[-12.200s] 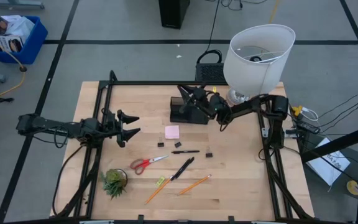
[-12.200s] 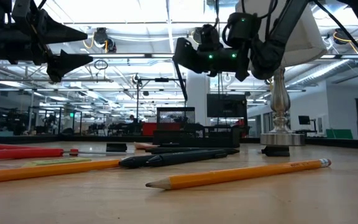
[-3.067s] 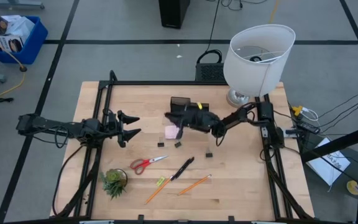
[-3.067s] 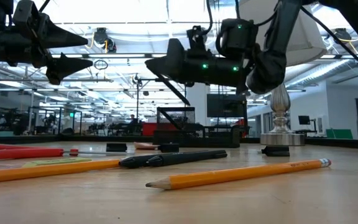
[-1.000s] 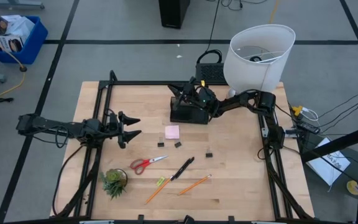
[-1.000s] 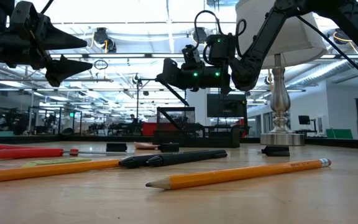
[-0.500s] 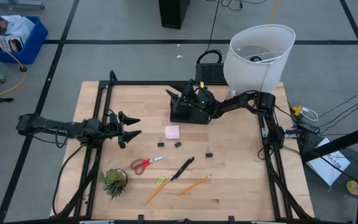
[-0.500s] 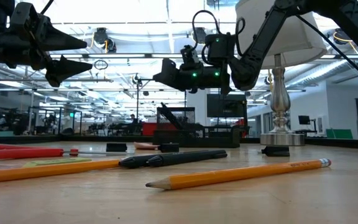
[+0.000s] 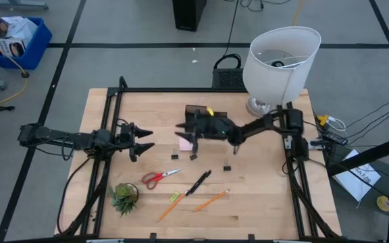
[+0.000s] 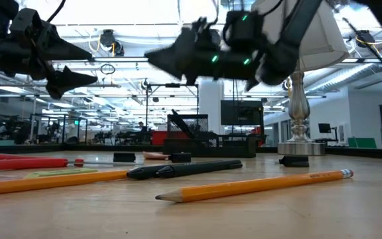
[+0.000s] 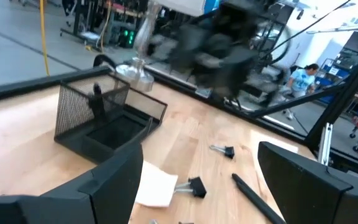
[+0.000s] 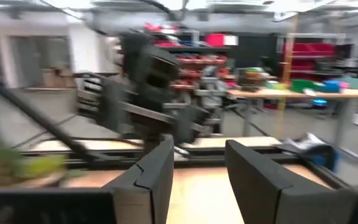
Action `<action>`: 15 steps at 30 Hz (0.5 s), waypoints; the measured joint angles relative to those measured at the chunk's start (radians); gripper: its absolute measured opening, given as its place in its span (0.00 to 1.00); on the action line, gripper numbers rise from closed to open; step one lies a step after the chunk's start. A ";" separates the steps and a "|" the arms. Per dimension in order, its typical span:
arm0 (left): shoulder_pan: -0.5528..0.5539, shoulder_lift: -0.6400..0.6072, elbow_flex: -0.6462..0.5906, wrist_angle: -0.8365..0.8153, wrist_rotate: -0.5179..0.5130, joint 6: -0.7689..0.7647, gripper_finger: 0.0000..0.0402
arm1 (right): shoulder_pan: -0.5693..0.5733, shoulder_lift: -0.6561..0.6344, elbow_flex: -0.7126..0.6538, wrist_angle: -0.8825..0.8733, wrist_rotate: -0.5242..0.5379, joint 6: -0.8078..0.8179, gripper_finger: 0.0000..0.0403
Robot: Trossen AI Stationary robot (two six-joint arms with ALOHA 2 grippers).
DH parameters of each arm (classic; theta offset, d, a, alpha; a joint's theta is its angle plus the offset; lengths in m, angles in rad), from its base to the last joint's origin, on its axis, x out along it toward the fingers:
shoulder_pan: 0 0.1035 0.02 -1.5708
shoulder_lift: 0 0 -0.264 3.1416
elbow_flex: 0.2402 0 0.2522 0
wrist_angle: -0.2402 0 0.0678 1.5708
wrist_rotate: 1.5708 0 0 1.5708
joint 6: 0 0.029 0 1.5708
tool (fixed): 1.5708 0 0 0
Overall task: Pick and place office supplies into organizer
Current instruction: Put the right black paper clip into the desk organizer
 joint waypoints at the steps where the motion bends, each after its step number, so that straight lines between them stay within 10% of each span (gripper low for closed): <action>1: -0.001 0.000 0.000 -0.003 0.001 -0.005 0.81 | 0.017 -0.033 -0.024 -0.010 0.008 0.008 0.33; 15: -0.015 0.000 0.000 0.005 -0.001 -0.037 0.81 | 0.413 -0.364 -0.262 -0.080 0.224 0.091 0.29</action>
